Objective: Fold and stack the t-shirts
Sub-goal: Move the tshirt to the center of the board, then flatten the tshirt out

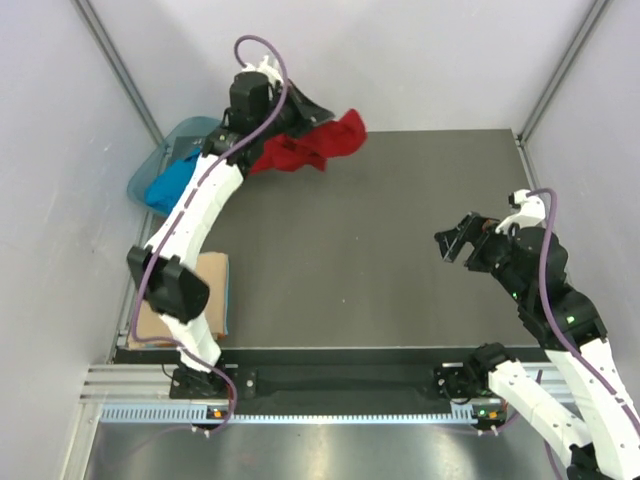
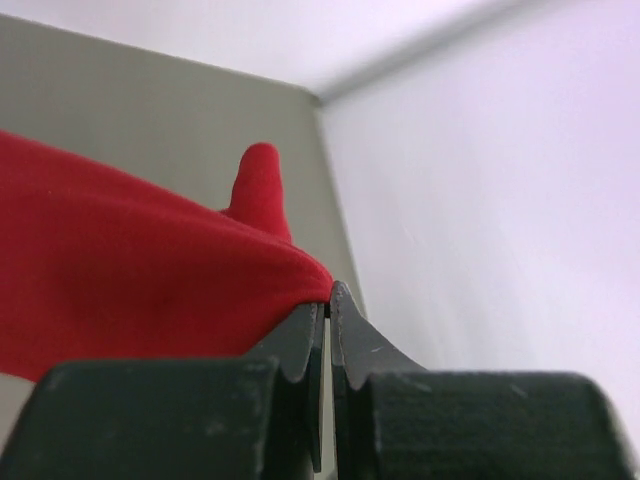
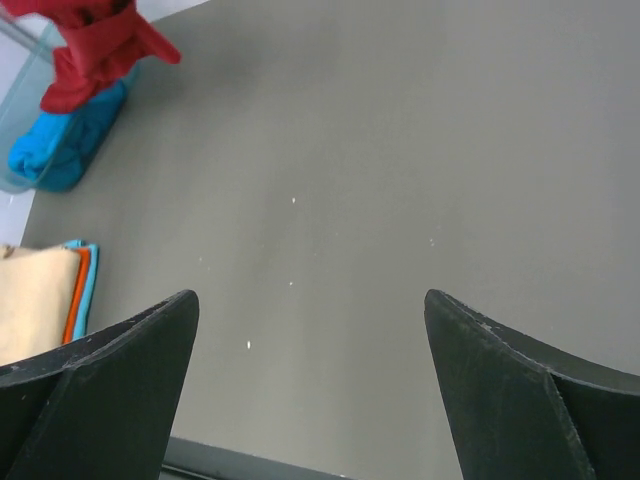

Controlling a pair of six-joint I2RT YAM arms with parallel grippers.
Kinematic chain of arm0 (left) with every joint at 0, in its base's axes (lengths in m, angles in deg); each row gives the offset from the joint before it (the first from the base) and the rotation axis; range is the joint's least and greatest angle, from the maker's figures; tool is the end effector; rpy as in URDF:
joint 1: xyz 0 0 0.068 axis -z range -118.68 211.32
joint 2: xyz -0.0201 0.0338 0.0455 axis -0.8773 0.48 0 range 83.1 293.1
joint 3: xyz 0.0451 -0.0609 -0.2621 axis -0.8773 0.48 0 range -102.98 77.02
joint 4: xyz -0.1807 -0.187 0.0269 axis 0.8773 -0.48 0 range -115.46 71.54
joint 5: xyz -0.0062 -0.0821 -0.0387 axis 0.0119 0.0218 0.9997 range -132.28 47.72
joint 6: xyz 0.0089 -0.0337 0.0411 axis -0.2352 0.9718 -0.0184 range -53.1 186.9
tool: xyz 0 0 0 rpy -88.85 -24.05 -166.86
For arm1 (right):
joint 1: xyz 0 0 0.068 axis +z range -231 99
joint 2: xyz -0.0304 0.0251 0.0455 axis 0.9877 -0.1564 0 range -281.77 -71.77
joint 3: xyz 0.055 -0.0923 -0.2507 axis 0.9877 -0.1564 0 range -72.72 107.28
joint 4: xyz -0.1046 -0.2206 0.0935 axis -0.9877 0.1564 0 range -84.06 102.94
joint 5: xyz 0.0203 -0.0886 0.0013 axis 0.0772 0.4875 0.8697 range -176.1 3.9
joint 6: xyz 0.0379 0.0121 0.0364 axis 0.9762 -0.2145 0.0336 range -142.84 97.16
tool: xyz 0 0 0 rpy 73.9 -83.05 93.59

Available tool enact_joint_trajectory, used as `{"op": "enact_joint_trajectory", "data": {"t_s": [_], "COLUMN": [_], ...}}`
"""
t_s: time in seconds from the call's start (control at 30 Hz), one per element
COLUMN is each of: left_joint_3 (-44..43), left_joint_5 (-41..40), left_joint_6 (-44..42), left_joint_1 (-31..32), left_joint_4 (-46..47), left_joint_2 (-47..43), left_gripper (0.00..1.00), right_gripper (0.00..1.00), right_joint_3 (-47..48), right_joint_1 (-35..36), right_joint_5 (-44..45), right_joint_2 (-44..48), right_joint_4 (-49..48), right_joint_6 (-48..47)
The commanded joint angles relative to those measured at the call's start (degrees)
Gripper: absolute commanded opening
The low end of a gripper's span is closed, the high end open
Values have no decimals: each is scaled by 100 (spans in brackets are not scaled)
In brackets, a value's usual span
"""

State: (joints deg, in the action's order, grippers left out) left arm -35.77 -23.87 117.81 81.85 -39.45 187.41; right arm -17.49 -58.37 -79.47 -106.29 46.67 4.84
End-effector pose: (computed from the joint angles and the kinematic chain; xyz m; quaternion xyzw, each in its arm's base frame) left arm 0.3931 -0.1594 0.4415 -0.1051 0.7692 -0.4620 0.4287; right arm 0.1061 0.0399 0.3683 0.0691 0.8156 0.2005 0.5383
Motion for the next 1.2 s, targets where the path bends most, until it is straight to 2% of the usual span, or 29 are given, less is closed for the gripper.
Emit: {"op": "enact_joint_trajectory", "data": {"t_s": [0.0, 0.07, 0.1, 0.17, 0.2, 0.23, 0.27, 0.3, 0.33, 0.4, 0.43, 0.5, 0.57, 0.63, 0.7, 0.73, 0.77, 0.93, 0.97, 1.17], "left_joint_3": [981, 1870, 2815, 3821, 4731, 5175, 5554, 6071, 6285, 6724, 6787, 6884, 6859, 6753, 6578, 6508, 6333, 5629, 5367, 4268], "left_joint_5": [365, 312, 268, 137, 58, 48, 66, 22, -178, -329, -808, -1460, -1744, -1588, -1368, -1341, -1332, -1394, -1350, -989], "left_joint_6": [-441, -521, -486, -460, -329, -267, -179, -144, -126, -108, -117, -178, -301, -389, -468, -495, -582, -750, -706, -767], "left_joint_1": [529, 1004, 1170, 1750, 2213, 2462, 2690, 3032, 3148, 3246, 3238, 3220, 3054, 2502, 1844, 1657, 1516, 918, 839, 390], "left_joint_4": [236, 507, 743, 1078, 1184, 1629, 1773, 1800, 1705, 1486, 1075, 800, 615, 614, 640, 675, 710, 1000, 1001, 685], "left_joint_2": [-1166, -1735, -1922, -2360, -2459, -2547, -2634, -2653, -2688, -2942, -3195, -3434, -3627, -3602, -3392, -3295, -3068, -2101, -1690, -167], "left_gripper": [0, 0, 0, 0, 0, 0, 5, 24, 34, 48, 59, 64, 71, 72, 72, 71, 71, 71, 71, 69], "right_gripper": [94, 93, 93, 93, 93, 93, 93, 93, 93, 92, 91, 90, 87, 86, 81, 78, 72, 61, 58, 62], "right_joint_3": [156, 25, -20, -186, -248, -318, -484, -556, -635, -872, -1038, -1232, -1391, -1383, -1225, -963, -830, -93, 31, 857], "right_joint_1": [57, 57, 57, 57, 57, 57, 57, 57, 57, 57, 66, 57, 66, 22, -109, -319, -399, -628, -689, -919], "right_joint_5": [339, 339, 347, 426, 435, 453, 514, 532, 541, 515, 375, 94, -4, 57, 5, -82, -170, -461, -583, -1110], "right_joint_2": [7, -2, -2, -11, -11, -28, -28, -63, -159, -309, -492, -730, -1239, -1904, -2434, -2985, -3242, -4735, -4930, -5977], "right_joint_4": [-135, -188, -232, -267, -276, -285, -311, -329, -346, -478, -565, -1048, -1608, -2084, -2560, -2640, -2719, -3387, -3431, -3397], "right_joint_6": [360, 554, 658, 738, 791, 809, 818, 835, 844, 853, 836, 670, 581, 291, 46, 1, -34, -755, -790, -764]}}
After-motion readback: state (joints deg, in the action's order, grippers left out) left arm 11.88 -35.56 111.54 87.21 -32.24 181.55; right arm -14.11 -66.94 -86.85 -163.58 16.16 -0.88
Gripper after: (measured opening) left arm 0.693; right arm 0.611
